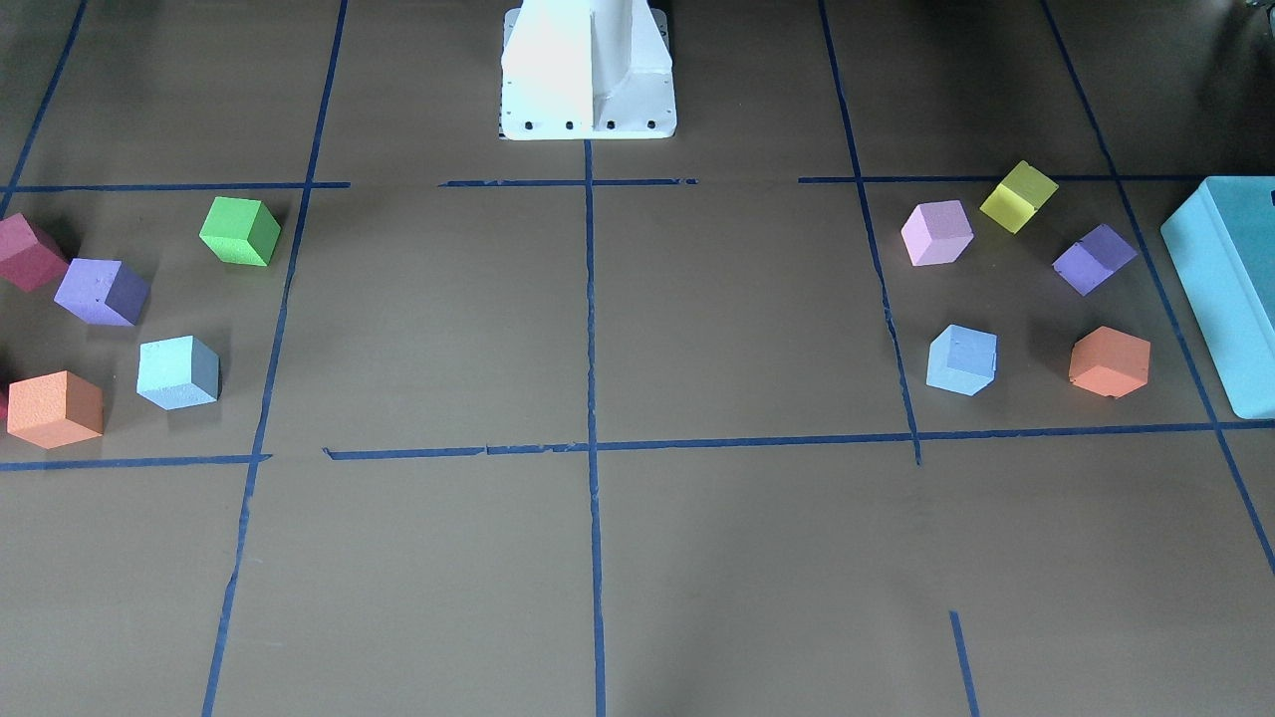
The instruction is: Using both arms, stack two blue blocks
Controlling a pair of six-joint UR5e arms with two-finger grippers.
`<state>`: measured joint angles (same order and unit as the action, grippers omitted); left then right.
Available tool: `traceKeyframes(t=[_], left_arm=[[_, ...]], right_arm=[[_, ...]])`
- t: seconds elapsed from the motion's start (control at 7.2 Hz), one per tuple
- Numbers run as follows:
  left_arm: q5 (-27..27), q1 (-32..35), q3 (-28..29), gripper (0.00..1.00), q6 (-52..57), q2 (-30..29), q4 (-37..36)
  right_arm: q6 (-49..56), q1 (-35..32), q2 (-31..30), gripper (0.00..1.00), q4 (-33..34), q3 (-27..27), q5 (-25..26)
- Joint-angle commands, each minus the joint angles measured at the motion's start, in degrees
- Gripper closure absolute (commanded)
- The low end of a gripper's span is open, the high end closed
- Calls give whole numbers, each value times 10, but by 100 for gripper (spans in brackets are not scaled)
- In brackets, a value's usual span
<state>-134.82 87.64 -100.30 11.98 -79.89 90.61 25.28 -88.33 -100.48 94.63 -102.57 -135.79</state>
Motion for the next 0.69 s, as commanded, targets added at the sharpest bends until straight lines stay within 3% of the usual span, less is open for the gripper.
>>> traceKeyframes(t=[0.0,0.28,0.56], left_arm=[[0,0,-1,0,1,1,1],[0,0,2,0,1,0,1],[0,0,2,0,1,0,1]], right_arm=[[-13,0,0,0,-2,-2,0],[-101,15,0,0,-66,-3,-2],[-352,105,15,0,-241,-3,3]])
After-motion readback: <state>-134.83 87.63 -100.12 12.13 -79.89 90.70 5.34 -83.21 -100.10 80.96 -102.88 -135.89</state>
